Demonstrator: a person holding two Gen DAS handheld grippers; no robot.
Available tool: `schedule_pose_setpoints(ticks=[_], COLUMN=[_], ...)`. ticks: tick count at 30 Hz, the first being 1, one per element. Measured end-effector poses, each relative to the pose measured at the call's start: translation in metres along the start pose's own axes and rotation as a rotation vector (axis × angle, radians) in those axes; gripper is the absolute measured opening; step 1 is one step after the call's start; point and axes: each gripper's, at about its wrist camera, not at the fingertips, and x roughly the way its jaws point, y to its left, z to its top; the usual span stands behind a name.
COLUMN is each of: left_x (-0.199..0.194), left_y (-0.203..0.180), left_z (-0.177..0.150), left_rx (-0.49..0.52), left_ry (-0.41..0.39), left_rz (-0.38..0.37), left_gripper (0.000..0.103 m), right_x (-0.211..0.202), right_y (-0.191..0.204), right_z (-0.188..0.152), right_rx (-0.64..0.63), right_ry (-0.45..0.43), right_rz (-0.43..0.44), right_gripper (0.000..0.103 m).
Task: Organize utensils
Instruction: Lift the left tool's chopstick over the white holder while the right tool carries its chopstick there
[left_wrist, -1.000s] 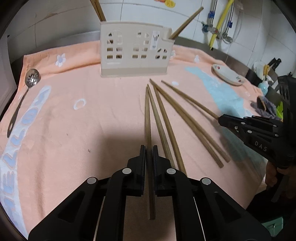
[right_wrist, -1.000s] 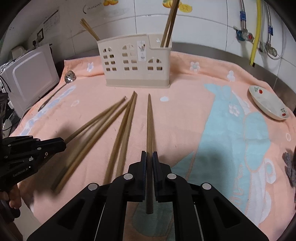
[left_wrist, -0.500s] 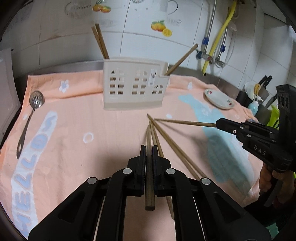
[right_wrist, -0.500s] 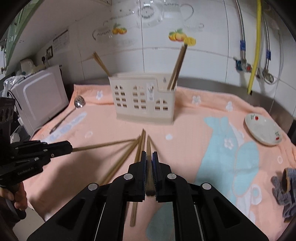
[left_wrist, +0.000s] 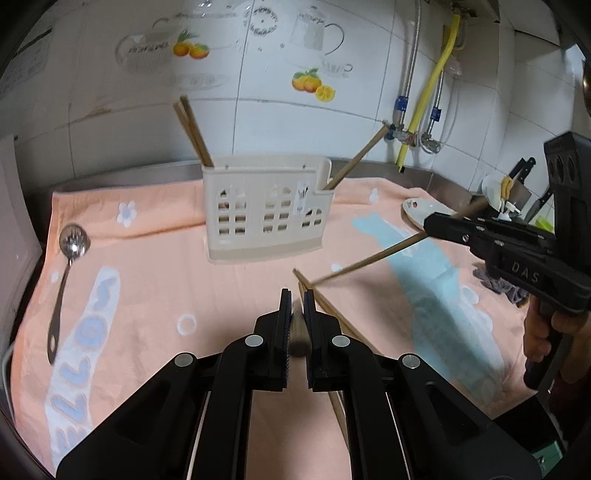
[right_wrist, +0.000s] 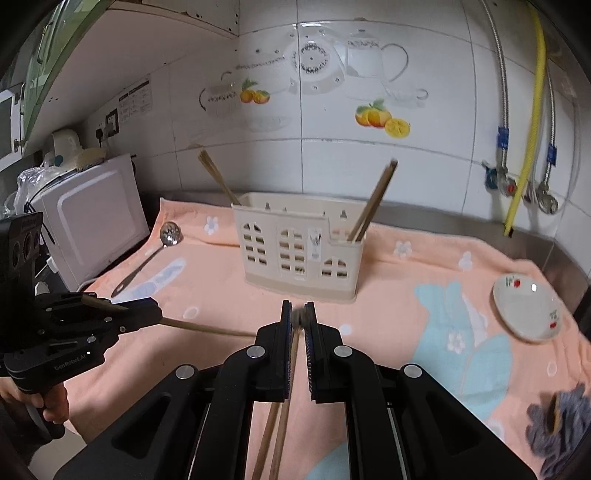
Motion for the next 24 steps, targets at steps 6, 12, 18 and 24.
schedule_pose_setpoints(ticks=[6,12,18,24], left_x=[-0.003,-0.009,-0.018,-0.018], left_y=[-0.002,-0.004,-0.003,-0.001], left_z=[0.031,0.070,0.120,0.166], left_rx=[0.058,0.105,0.136,0.146], left_ry=[-0.031,-0.083,-0.176,-0.261], left_rz=[-0.006,-0.009,0.018,0.043], left_gripper=[0.005,0.005,0.005,0.005], right_x=[-0.001,-0.002,-0.003,0.002], right_y=[-0.005,-0.012,-0.019,-0.026], right_z=[0.036,0.073,0.111,0.142], right_rx=[-0.033,-0.052,-0.052,-0.040], right_ry=[-0.020,-0.050,-0.097,-0.126], right_rz=[-0.004,-0.013,-0.014,-0.026], right_gripper=[0.007,0.006,0.006,0.006])
